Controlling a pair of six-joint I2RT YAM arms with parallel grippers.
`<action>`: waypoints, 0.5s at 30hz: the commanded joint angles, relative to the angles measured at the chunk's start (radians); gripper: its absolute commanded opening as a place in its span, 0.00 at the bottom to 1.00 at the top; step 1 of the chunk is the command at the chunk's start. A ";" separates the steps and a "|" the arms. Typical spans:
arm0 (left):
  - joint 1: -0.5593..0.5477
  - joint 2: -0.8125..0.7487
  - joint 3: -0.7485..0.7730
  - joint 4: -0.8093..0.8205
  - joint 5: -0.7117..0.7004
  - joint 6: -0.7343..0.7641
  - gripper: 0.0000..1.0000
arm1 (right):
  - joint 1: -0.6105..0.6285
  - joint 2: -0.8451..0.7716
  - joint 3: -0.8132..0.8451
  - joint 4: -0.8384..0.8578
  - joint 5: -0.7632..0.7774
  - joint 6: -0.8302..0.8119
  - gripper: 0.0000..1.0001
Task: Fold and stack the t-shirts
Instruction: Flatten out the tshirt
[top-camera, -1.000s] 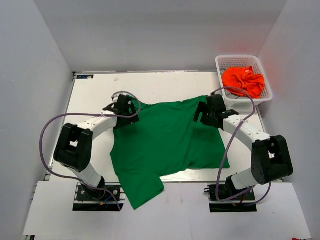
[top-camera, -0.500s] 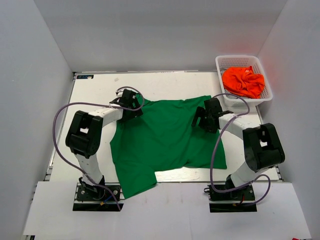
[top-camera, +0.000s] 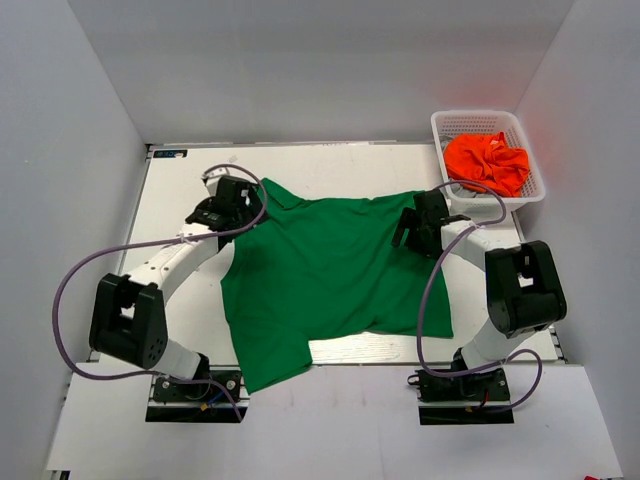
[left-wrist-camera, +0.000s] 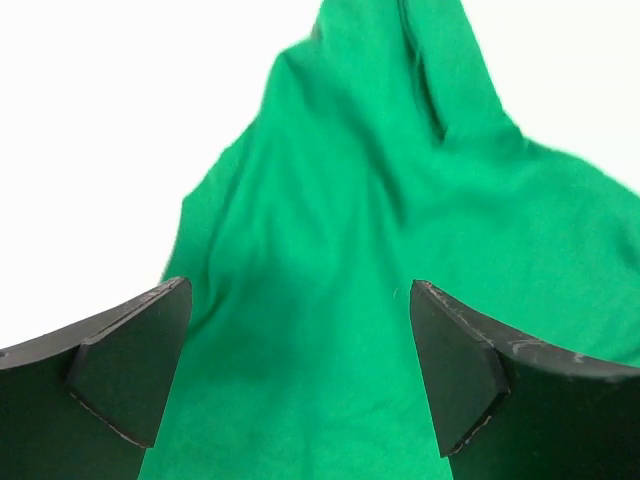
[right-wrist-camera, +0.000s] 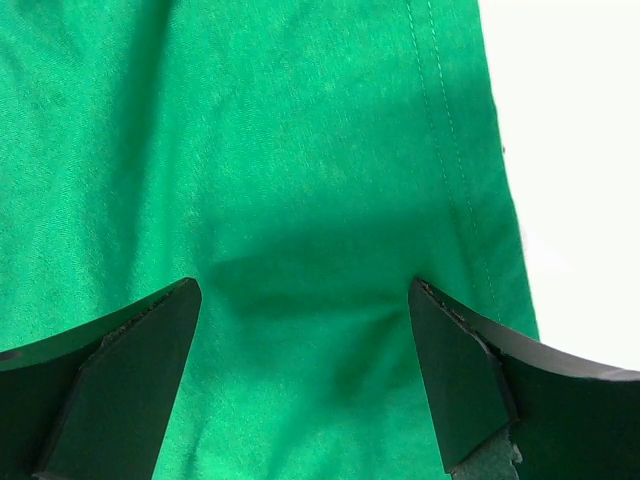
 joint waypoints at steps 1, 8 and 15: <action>0.031 0.011 0.004 0.019 -0.066 -0.024 1.00 | -0.010 0.015 0.042 -0.005 0.012 -0.029 0.90; 0.097 0.181 0.072 0.120 0.032 -0.026 1.00 | -0.018 0.038 0.068 -0.005 0.008 -0.046 0.90; 0.140 0.226 -0.028 0.350 0.158 -0.084 1.00 | -0.026 0.059 0.075 -0.012 0.029 -0.069 0.90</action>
